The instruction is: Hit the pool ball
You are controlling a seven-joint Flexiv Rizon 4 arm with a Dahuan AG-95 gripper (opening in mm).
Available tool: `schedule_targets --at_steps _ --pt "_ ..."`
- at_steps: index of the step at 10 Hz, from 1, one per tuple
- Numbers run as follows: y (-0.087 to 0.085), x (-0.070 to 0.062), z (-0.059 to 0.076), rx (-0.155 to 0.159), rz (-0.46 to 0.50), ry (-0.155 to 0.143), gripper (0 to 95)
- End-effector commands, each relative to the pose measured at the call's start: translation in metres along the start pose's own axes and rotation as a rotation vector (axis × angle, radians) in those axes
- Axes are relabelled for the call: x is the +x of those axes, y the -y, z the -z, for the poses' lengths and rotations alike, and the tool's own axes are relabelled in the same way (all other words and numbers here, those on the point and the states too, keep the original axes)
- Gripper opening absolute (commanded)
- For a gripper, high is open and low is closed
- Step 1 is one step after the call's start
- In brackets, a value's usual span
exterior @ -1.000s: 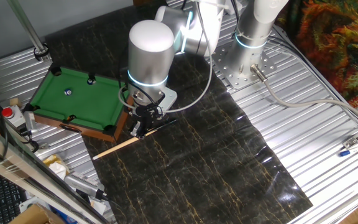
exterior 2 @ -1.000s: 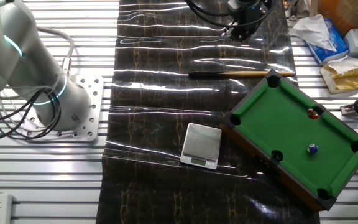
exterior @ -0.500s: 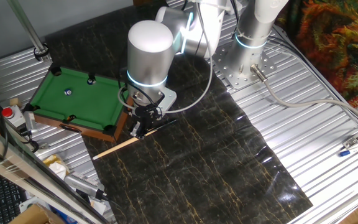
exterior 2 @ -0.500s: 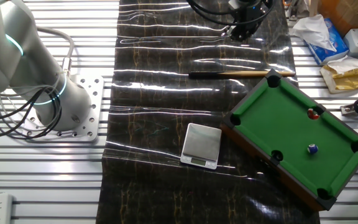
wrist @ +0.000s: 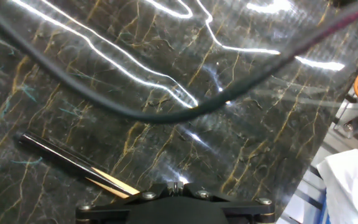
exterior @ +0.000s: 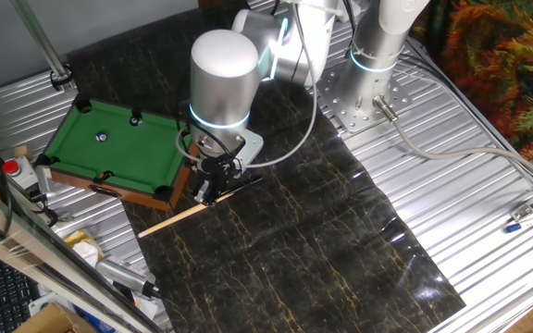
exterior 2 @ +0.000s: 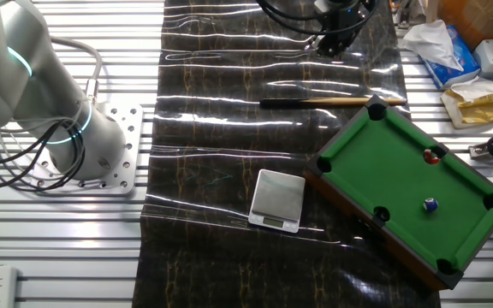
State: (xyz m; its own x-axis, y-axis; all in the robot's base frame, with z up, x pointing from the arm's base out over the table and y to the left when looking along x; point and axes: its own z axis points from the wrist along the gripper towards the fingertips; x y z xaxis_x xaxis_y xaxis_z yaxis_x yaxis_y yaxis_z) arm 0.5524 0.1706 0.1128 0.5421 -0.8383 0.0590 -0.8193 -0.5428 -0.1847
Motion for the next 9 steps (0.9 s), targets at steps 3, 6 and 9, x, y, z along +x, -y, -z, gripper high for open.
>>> schedule_targets --at_steps 3,6,9 --pt "-0.027 0.017 0.010 -0.072 0.974 0.031 0.0" --pt "-0.031 0.015 0.008 -0.082 0.976 0.027 0.0" --pt "-0.030 0.014 0.007 -0.117 1.033 0.003 0.0"
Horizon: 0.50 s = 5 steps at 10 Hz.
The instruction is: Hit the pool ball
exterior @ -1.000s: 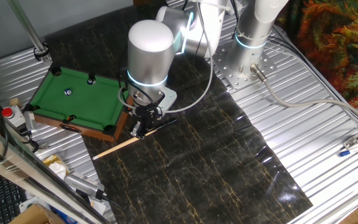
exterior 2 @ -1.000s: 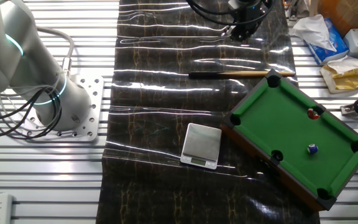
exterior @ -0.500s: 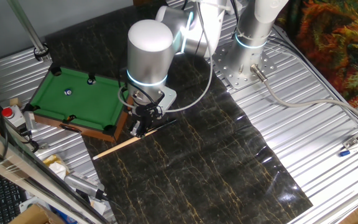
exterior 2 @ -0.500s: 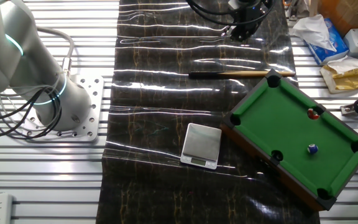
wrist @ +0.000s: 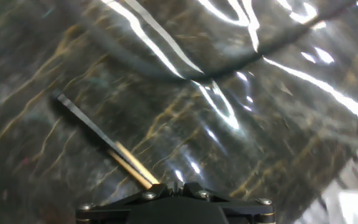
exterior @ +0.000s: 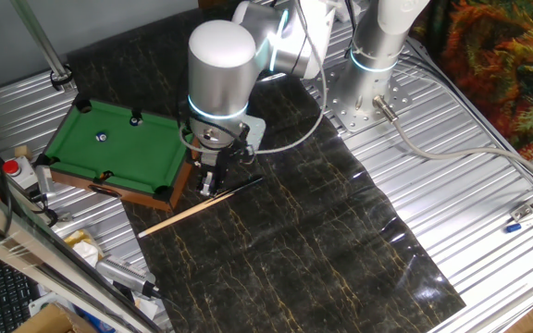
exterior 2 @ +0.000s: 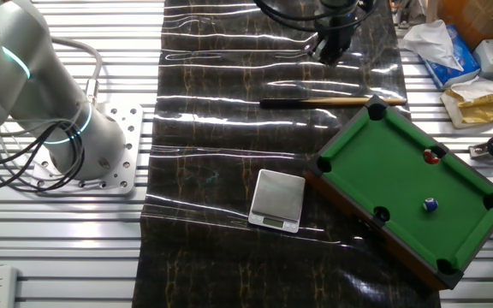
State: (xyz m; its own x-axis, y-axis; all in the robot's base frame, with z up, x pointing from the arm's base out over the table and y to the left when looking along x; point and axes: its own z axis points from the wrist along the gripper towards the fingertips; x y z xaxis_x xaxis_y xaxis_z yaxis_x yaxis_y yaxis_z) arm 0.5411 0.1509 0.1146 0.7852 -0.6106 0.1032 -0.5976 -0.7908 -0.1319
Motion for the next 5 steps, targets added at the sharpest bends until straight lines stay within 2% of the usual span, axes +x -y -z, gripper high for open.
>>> schedule_targets --at_steps 1,5 --pt "-0.0107 -0.0005 0.0013 -0.099 0.699 -0.001 0.0" --pt "-0.0120 -0.0039 -0.0009 -0.081 0.686 0.005 0.0"
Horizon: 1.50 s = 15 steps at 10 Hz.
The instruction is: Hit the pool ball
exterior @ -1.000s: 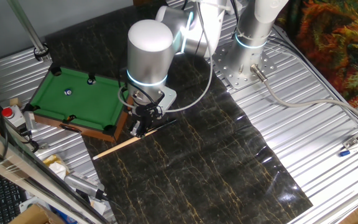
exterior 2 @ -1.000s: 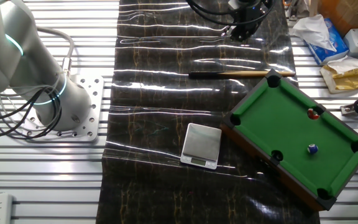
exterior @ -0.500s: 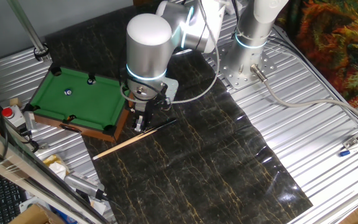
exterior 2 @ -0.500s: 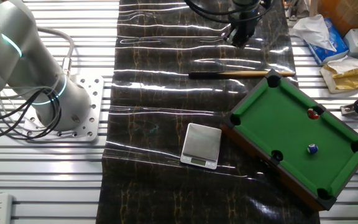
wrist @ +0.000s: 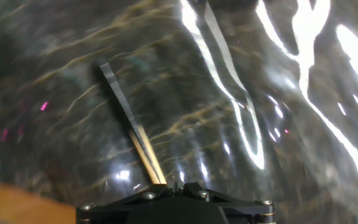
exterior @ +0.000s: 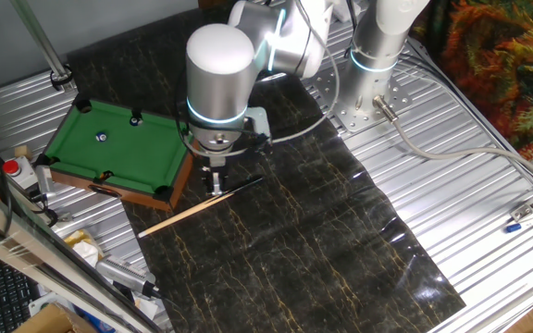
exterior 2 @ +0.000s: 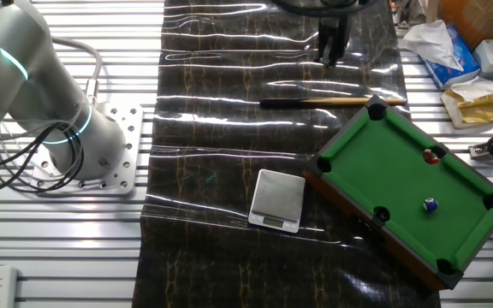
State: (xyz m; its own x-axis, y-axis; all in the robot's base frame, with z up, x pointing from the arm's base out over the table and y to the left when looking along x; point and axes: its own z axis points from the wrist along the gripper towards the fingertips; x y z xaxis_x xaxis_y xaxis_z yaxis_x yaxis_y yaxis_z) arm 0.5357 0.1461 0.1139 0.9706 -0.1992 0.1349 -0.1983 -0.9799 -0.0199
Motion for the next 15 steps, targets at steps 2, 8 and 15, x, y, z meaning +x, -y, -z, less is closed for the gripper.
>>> schedule_targets --at_steps 2,8,15 --pt "-0.0040 -0.0096 -0.0034 -0.015 0.225 0.000 0.0" --pt "-0.0034 -0.0098 -0.0040 -0.014 0.219 0.001 0.0" --pt "-0.0006 -0.0095 -0.0063 -0.011 0.220 -0.003 19.0"
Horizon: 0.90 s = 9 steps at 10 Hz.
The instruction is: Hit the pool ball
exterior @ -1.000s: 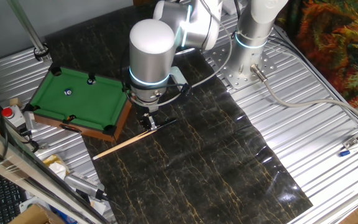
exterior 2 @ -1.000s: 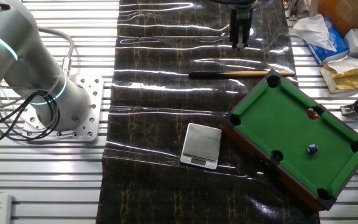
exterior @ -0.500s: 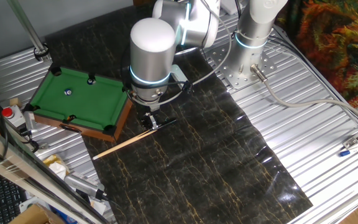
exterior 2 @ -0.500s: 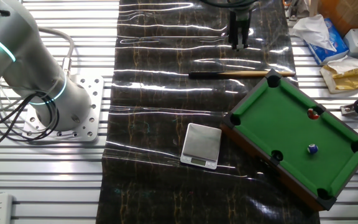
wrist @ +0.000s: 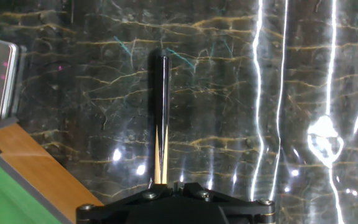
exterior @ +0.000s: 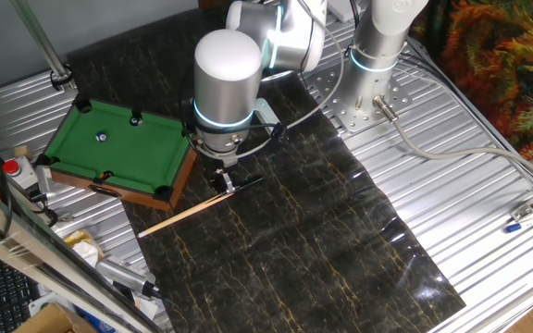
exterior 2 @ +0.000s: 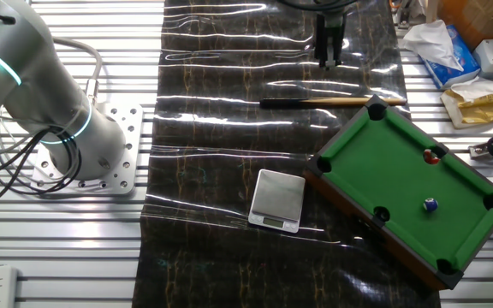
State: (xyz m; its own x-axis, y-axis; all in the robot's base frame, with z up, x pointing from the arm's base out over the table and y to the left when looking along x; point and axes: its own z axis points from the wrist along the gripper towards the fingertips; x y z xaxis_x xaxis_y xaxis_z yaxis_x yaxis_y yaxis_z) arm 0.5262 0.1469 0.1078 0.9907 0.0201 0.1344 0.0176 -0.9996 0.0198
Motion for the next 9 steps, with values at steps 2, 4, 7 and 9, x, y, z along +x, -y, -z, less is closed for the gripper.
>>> schedule_targets --at_steps 2,4,7,9 --pt "0.0047 0.0022 -0.0049 -0.002 0.000 -0.004 19.0" --pt "0.0071 0.0029 -0.0068 0.002 -0.002 -0.007 19.0" --pt "0.0108 0.0040 -0.0096 0.011 -0.007 -0.008 19.0" --pt "0.0111 0.0039 -0.0098 0.020 -0.010 -0.007 19.0"
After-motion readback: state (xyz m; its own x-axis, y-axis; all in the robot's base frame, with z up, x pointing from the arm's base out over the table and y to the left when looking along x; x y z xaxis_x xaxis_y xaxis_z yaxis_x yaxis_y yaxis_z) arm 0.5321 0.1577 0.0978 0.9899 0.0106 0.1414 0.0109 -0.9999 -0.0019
